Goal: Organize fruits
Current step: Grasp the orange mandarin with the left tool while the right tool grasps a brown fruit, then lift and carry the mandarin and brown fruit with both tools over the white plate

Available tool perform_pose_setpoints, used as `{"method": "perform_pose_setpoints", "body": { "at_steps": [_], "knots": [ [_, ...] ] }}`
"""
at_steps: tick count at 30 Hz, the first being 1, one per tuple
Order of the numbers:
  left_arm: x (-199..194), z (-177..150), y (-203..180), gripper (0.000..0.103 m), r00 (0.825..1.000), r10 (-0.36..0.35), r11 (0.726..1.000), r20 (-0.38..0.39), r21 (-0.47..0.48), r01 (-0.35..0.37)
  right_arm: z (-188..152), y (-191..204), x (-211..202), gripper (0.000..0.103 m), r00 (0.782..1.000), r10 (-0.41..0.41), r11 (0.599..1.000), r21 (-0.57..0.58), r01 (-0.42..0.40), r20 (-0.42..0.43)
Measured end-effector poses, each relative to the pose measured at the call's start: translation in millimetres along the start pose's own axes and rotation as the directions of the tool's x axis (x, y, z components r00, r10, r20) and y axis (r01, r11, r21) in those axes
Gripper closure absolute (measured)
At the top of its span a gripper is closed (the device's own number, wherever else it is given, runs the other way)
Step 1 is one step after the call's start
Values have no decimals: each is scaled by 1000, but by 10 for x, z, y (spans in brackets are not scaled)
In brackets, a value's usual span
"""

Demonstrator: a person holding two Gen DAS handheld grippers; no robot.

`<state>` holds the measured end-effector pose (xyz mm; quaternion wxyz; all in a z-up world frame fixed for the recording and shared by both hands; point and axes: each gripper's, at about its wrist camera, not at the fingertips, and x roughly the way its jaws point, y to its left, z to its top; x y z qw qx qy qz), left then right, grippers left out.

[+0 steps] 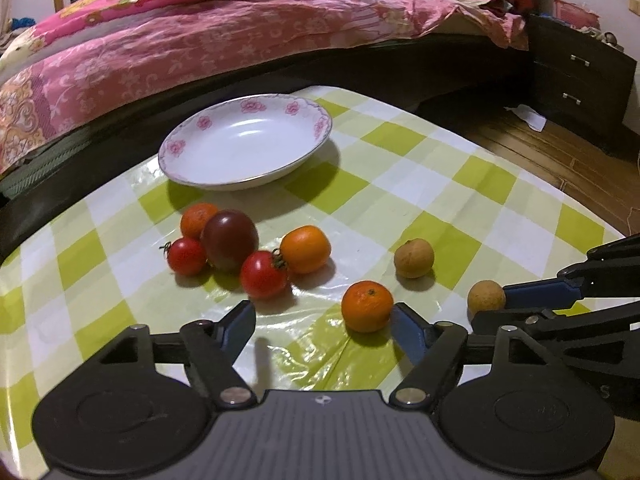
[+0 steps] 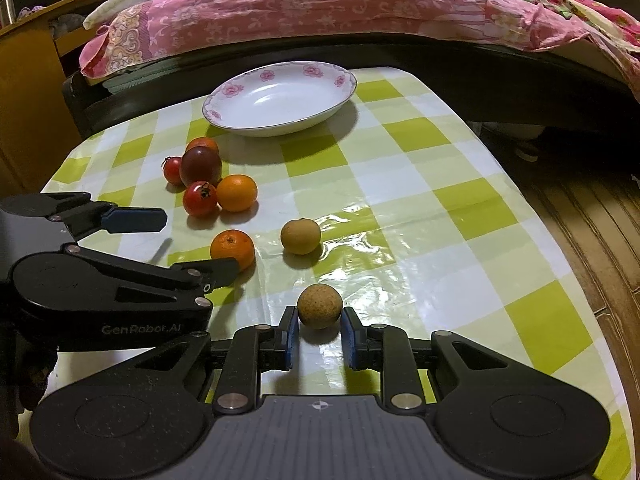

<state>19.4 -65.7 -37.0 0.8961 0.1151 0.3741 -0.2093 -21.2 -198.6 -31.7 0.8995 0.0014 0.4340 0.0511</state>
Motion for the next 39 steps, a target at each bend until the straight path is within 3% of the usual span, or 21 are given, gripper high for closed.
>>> {"method": "perform_pose_setpoints", "body": {
  "at_steps": [5,14,24,39],
  "knots": [
    [23,-15,-45,37,999,-38,999,2,11,38,3,-8,4,84,1000,-6,1000,3,6,-3],
    [83,1,-50,44,998,-57,998,6,7,57,6,-33,8,84,1000,-5,1000,18,6,-6],
    [94,-8,-63,65,996,-90,996,-3,-8,90,10,-38,11,84,1000,-5,1000,28,5,-5],
    [-7,-55,-31,66,997,-78,997,-16,-24,78,56,3,6,84,999,-43,999,2,43,0]
  ]
}}
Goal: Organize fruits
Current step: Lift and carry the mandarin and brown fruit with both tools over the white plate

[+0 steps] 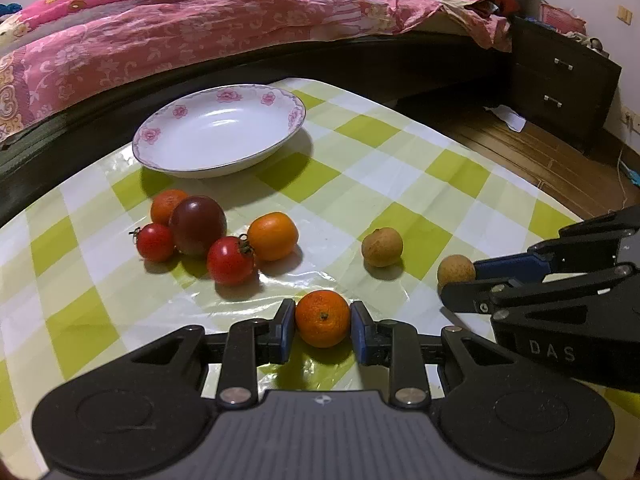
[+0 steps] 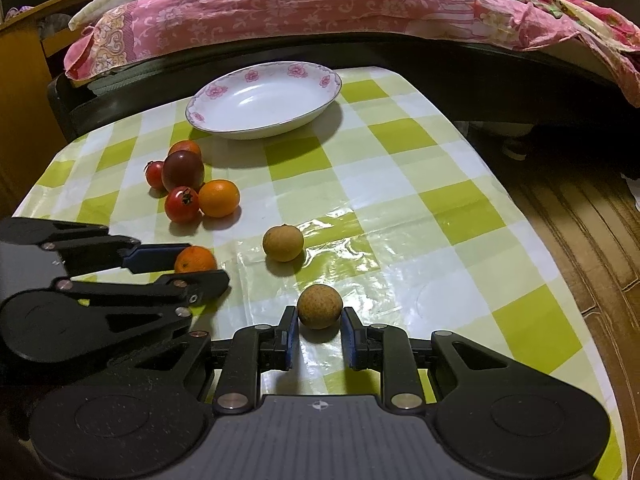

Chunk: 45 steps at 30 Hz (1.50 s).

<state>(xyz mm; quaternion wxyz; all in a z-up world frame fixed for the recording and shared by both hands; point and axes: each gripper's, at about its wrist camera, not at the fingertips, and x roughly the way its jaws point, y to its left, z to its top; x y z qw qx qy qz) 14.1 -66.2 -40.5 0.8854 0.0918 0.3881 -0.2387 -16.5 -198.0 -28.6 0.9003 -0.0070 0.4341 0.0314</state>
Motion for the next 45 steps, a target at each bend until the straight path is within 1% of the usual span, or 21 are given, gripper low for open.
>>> {"method": "perform_pose_setpoints", "body": {
  "at_steps": [5,9,13,16,23,27,35,45],
  "knots": [
    [-95,5,-2,66,1000,7,1000,12,-10,-7,24,53,-31,84,1000,2,1000,-23,-1,13],
    [-195,20,-16,66,999,28,1000,28,-6,-28,55,98,-74,84,1000,1,999,-40,0,27],
    [-314,72,7,66,997,66,998,45,-13,-65,116,181,-155,84,998,7,997,-72,-3,56],
    [-396,129,41,66,995,79,996,57,-38,-77,178,245,-240,84,996,18,995,-97,-10,86],
    [-516,307,159,66,991,96,994,89,-57,-91,355,322,-342,84,988,21,993,-115,-4,153],
    [-463,410,254,66,991,96,994,94,-65,-90,466,350,-298,84,987,21,993,-121,-2,158],
    [-307,680,408,66,990,108,993,93,-60,-103,739,379,-160,84,984,-1,989,-148,28,180],
    [-5,939,646,67,988,130,989,80,-78,-124,1085,373,139,83,982,-5,983,-178,39,190]
  ]
}}
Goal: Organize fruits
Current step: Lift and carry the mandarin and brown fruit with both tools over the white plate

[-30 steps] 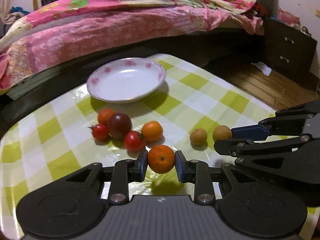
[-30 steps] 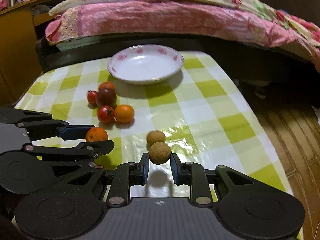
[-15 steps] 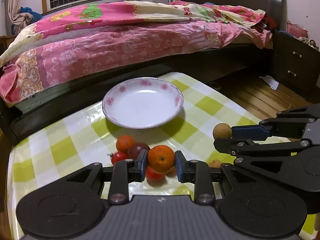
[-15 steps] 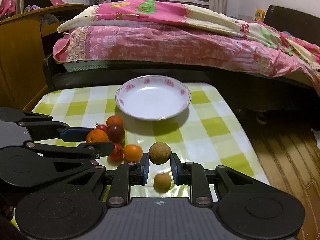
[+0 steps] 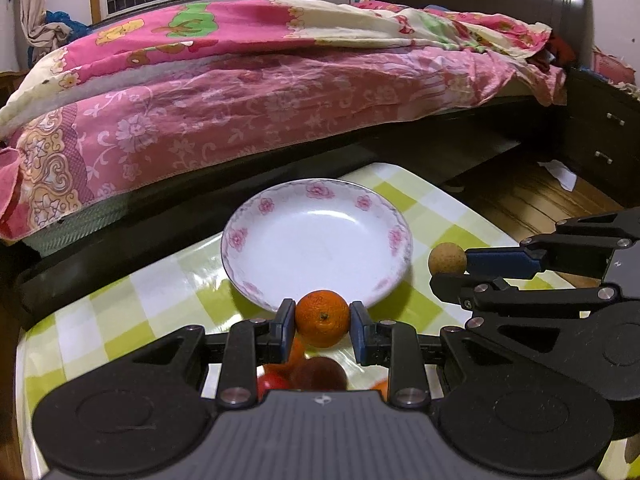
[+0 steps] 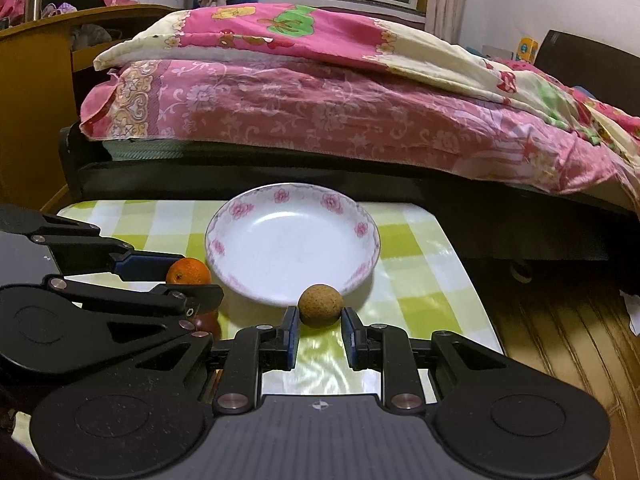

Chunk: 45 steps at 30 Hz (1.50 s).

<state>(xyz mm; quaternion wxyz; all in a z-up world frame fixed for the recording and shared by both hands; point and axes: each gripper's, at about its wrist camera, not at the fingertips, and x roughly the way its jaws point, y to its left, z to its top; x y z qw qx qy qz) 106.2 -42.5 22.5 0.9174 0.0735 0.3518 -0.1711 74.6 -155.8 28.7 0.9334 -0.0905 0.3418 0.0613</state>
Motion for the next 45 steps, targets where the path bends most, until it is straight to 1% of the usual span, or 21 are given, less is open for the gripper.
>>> {"method": "perform_pose_setpoints", "body": {
  "at_steps": [9,16,27,45],
  "knots": [
    [345,83,125,67,1000,9,1000,-19,-19,-9,135,-100,402,83,1000,21,1000,2,-21,-18],
    [516,94,200,67,1000,14,999,-27,-40,-15,142,-114,644,83,998,36,999,-2,-37,-46],
    [690,71,259,67,999,19,998,-35,-53,-20,192,-136,827,83,998,39,999,-2,-39,-44],
    [796,67,279,67,999,34,999,-24,-36,-35,215,-135,990,82,998,45,999,-7,-46,-47]
  ]
}}
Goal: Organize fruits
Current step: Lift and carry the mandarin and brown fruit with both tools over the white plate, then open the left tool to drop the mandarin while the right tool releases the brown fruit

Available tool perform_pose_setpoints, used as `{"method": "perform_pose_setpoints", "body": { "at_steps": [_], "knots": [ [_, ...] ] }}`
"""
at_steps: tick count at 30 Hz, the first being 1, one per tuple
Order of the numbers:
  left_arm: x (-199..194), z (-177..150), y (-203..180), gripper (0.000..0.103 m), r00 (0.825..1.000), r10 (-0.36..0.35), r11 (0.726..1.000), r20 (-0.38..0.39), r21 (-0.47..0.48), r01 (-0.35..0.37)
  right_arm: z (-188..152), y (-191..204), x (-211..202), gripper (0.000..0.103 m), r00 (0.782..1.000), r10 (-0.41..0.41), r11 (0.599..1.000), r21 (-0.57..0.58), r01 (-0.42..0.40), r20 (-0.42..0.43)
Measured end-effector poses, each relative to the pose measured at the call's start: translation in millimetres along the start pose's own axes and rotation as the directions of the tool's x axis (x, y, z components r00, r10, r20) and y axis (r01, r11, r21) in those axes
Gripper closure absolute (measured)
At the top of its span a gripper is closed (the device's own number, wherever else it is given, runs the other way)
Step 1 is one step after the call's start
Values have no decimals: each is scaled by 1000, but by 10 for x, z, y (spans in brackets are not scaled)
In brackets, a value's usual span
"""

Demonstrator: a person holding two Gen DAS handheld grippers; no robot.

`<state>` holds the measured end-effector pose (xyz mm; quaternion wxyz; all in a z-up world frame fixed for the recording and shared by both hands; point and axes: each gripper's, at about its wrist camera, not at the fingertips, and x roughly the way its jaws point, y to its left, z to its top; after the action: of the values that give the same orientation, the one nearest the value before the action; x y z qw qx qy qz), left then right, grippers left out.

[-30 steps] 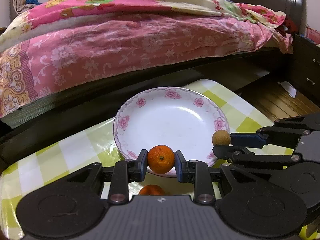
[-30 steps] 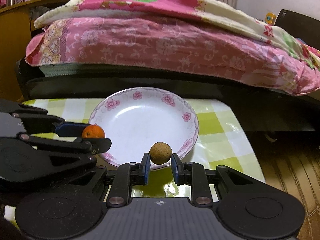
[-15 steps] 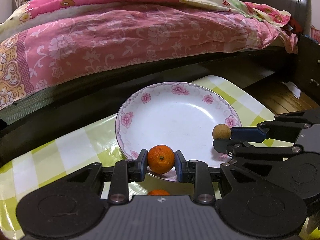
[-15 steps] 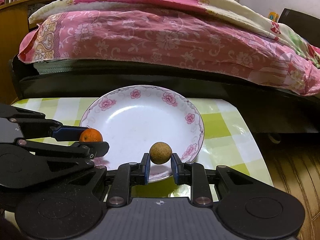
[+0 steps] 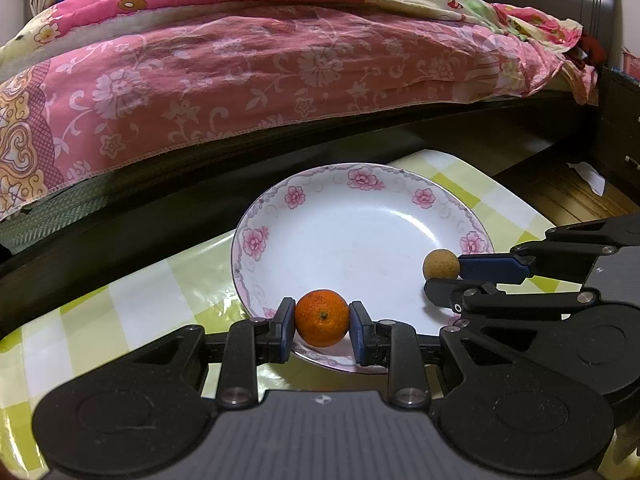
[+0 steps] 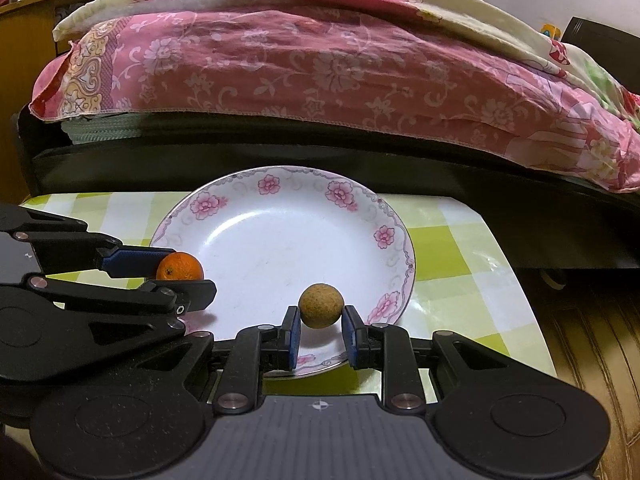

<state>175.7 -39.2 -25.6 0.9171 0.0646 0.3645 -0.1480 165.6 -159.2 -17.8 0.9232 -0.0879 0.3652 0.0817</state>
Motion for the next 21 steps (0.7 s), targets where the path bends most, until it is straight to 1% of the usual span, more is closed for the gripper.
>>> {"method": "perform_pose_setpoints", "body": {
  "at_steps": [11,21],
  "knots": [
    [11,2,10,67,1000,-4,1000,8,6,4,-3,-3,21,82,1000,9,1000,3,-9,6],
    [18,3,8,66,1000,-5,1000,12,28,4,-11,-66,36,80,999,48,998,43,-48,9]
  ]
}}
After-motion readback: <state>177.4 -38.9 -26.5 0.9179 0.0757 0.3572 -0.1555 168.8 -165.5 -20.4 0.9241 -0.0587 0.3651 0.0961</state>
